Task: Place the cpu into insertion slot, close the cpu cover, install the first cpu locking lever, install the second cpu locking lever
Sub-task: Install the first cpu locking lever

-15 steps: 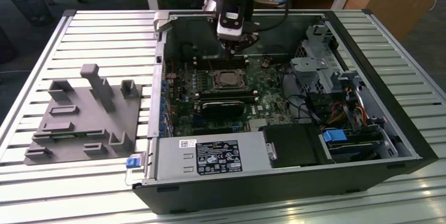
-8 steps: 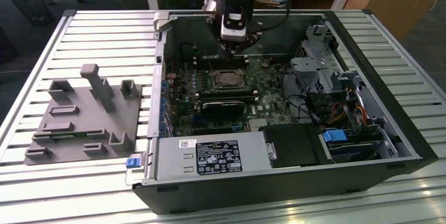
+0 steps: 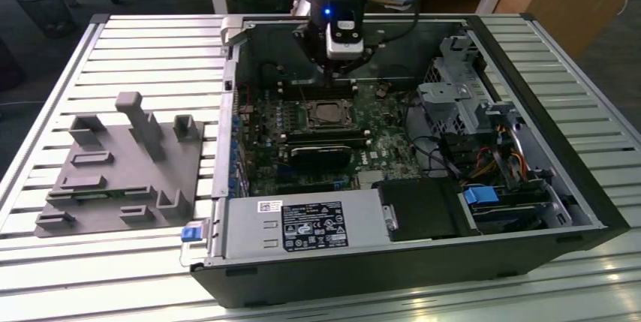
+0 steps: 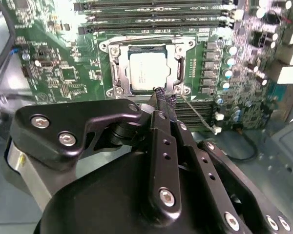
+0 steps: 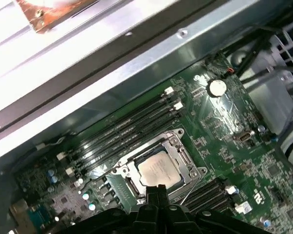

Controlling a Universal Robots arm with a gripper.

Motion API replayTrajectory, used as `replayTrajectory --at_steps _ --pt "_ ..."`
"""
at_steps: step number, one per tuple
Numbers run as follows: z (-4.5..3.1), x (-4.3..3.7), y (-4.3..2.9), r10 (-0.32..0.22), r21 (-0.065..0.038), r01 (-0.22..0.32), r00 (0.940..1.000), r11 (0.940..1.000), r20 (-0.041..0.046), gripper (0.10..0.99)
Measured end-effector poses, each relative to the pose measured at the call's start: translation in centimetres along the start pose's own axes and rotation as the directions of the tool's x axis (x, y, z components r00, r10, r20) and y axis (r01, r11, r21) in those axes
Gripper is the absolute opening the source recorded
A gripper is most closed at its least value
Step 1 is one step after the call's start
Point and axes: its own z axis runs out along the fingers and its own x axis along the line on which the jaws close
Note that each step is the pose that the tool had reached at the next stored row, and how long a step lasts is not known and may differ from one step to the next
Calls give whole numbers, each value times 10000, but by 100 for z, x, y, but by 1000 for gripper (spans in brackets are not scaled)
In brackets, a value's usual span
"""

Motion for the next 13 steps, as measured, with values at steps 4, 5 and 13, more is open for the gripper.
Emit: replayTrajectory --at_steps 4,5,13 --pt "3 0 0 -731 14 731 9973 9973 -12 106" --pt "3 0 0 -906 17 907 9959 9959 -16 106" --pt "6 0 0 -2145 40 2145 9767 9767 -40 106"
